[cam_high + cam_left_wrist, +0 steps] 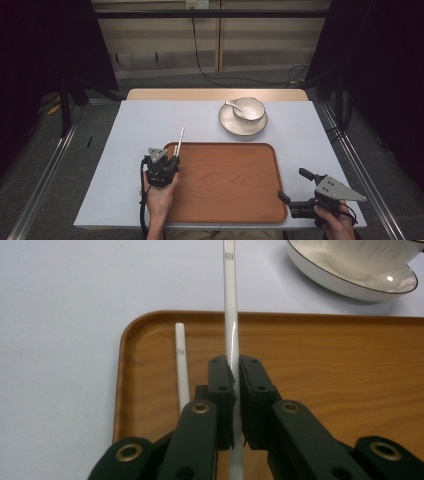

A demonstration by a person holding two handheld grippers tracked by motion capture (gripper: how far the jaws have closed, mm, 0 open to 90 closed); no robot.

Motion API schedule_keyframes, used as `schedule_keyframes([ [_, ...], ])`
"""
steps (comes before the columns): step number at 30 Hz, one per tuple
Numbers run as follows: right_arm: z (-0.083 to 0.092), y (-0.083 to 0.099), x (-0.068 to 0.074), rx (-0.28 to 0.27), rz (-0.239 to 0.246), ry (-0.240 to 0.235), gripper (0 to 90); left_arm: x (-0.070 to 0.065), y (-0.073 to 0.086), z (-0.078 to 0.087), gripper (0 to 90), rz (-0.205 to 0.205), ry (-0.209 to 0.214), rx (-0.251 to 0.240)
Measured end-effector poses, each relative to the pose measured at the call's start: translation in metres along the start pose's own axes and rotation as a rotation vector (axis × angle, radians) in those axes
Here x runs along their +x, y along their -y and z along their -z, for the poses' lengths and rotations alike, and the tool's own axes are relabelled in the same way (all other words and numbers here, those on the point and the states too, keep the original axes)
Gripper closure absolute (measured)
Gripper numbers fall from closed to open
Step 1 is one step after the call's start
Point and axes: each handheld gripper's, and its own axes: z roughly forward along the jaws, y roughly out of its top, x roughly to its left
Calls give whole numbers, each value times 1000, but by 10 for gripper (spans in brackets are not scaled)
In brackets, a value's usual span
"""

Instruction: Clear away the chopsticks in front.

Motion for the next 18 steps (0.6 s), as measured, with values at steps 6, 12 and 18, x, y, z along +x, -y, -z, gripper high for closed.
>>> schedule_keyframes([
  [6,0,0,0,5,2,-5,0,-8,7,6,853,13,16,17],
  [12,0,0,-1,5,2,-5,0,-9,11,5,853,9,-8,24],
  [18,0,0,0,3,0,-5,0,-5,15,4,853,14,-23,48],
])
